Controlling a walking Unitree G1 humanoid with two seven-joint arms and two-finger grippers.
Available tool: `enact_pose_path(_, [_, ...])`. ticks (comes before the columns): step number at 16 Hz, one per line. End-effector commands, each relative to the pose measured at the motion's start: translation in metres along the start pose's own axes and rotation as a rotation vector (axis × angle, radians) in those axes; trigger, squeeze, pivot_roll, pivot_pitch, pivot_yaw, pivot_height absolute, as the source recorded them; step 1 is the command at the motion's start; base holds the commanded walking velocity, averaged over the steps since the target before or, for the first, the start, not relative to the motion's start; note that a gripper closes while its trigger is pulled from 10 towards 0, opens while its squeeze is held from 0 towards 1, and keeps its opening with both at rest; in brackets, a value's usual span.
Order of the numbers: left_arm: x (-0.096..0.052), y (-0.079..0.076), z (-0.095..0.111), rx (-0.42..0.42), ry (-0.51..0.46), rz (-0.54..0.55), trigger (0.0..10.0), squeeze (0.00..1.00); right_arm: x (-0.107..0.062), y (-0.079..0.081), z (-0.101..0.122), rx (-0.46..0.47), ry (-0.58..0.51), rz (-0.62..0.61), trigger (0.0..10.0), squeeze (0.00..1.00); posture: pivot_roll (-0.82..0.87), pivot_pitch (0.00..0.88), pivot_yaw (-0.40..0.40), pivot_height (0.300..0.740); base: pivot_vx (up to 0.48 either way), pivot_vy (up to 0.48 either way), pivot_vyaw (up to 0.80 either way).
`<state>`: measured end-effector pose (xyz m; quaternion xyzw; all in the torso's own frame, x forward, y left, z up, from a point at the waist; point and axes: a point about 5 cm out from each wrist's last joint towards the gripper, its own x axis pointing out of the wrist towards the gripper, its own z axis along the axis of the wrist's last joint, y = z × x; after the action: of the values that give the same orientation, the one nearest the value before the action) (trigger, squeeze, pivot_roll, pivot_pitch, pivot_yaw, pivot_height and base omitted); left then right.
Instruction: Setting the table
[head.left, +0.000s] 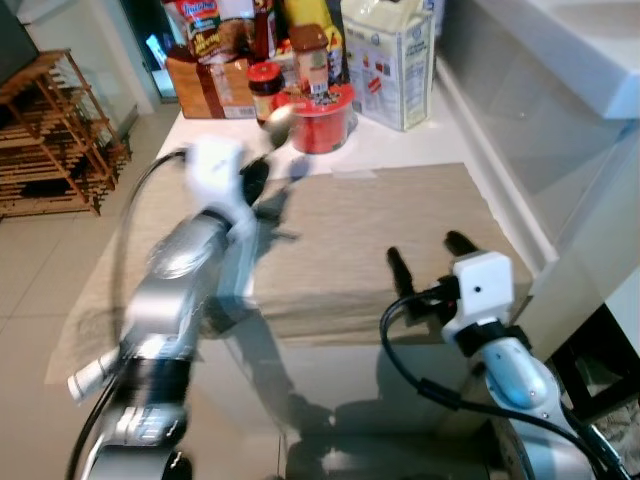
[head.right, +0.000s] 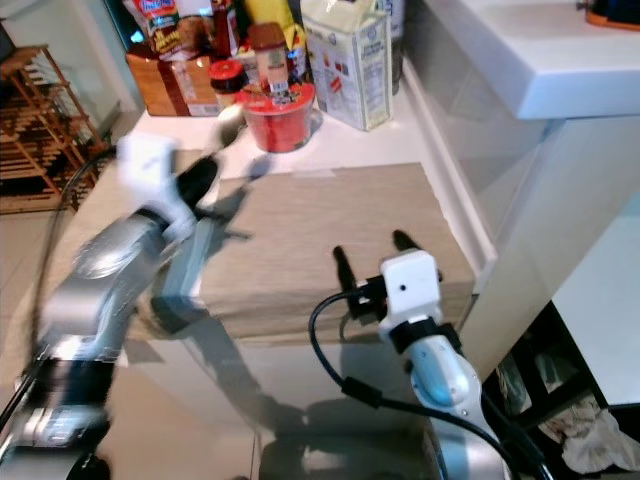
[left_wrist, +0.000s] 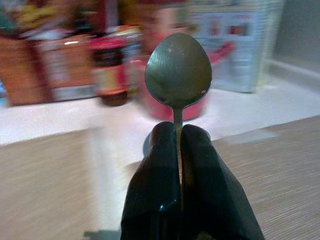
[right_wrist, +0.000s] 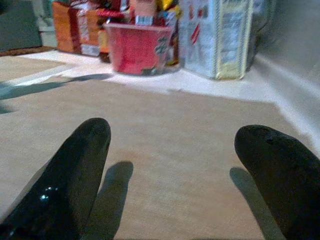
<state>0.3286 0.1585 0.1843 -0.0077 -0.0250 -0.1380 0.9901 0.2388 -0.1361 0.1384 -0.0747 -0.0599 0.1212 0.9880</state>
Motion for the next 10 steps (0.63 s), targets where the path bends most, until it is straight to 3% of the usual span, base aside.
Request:
enact_pose_path(1, [-0.006, 0.010, 0.009, 0.024, -0.047, 0.048, 0.0, 0.00, 0.002, -0.002, 0.003, -0.017, -0.026, -0.017, 10.0, 0.00, -0.15, 0.000, 0.120, 0.740, 0.000, 0.000, 0.00])
enact_pose_path(3, [-0.040, 0.026, -0.007, 0.045, -0.066, 0.177, 0.0, 0.00, 0.002, -0.012, 0.006, -0.026, -0.067, -0.103, 10.0, 0.00, -0.14, 0.000, 0.117, 0.740, 0.000, 0.000, 0.00])
enact_pose_path(6, [-0.061, 0.031, -0.018, 0.045, -0.059, 0.242, 0.0, 0.00, 0.002, -0.021, -0.006, 0.084, -0.058, -0.161, 10.0, 0.00, -0.13, 0.000, 0.108, 0.740, 0.000, 0.000, 0.00])
enact_pose_path(10, [-0.072, 0.014, -0.022, 0.078, -0.092, 0.207, 0.0, 0.00, 0.005, -0.032, -0.025, 0.140, -0.018, -0.241, 10.0, 0.00, -0.12, 0.000, 0.093, 0.740, 0.000, 0.000, 0.00])
